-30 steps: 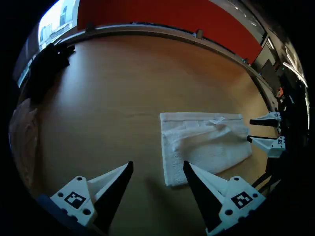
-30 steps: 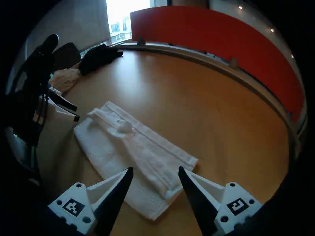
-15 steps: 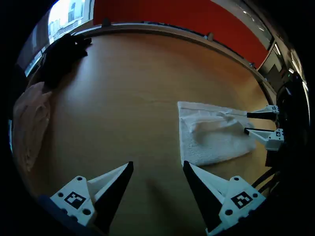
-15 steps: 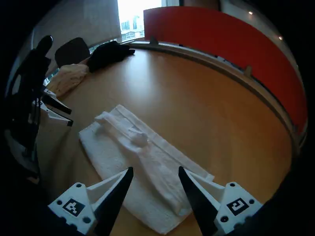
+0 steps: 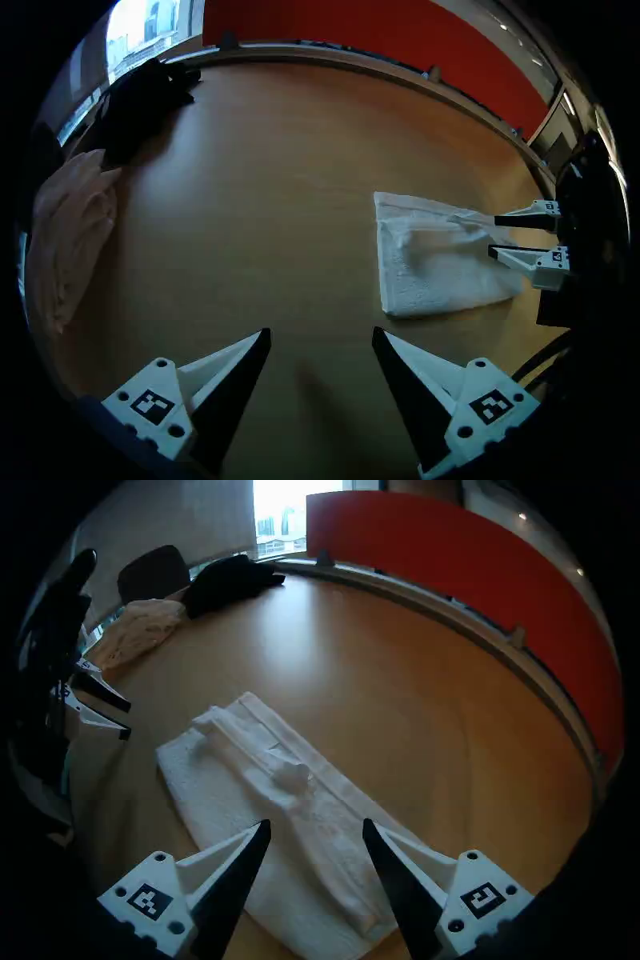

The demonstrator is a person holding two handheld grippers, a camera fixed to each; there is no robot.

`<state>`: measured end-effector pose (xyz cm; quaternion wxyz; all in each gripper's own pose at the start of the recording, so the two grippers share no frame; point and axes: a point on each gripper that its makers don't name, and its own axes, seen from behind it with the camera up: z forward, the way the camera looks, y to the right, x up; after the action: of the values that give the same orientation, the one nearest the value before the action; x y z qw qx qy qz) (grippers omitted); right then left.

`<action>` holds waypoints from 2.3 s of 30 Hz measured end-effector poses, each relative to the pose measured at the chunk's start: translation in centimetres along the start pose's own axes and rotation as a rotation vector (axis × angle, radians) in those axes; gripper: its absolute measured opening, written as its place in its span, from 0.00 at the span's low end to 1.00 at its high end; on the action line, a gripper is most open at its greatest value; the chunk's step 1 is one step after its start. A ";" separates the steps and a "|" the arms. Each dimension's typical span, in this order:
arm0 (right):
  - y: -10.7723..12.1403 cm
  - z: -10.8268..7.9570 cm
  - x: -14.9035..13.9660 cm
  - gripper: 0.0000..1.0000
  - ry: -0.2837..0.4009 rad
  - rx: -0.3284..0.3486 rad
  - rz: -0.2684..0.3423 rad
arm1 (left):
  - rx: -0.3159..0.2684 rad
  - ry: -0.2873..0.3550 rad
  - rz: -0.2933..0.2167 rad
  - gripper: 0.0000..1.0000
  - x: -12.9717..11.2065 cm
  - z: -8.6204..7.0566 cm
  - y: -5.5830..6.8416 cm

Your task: Fold towel

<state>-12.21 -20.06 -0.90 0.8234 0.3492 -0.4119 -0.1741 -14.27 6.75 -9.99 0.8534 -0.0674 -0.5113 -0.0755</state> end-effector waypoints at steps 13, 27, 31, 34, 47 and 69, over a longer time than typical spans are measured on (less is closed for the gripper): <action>1.2 0.9 0.9 0.88 -0.010 -0.017 -0.033 | 0.010 -0.007 -0.013 0.94 -1.2 -0.5 -0.6; 3.9 1.7 2.8 0.89 -0.017 -0.042 -0.070 | 0.012 -0.010 -0.027 0.94 -1.8 -1.1 -0.8; 4.4 2.0 3.2 0.89 -0.019 -0.049 -0.074 | 0.013 -0.011 -0.027 0.94 -2.0 -1.2 -0.9; 4.7 2.1 3.4 0.89 -0.020 -0.053 -0.074 | 0.016 -0.012 -0.028 0.94 -2.1 -1.3 -1.0; 4.8 1.0 2.5 0.89 -0.021 -0.060 -0.057 | 0.019 -0.010 -0.032 0.94 -2.5 -1.8 -1.1; 2.8 -4.4 -5.8 0.89 -0.056 -0.073 0.046 | 0.027 -0.008 -0.017 0.94 -3.5 -2.9 -0.6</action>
<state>-12.17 -12.84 -3.98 0.8275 0.3044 -0.4362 -0.1797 -13.57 5.79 -14.43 0.8516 -0.0517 -0.5160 -0.0758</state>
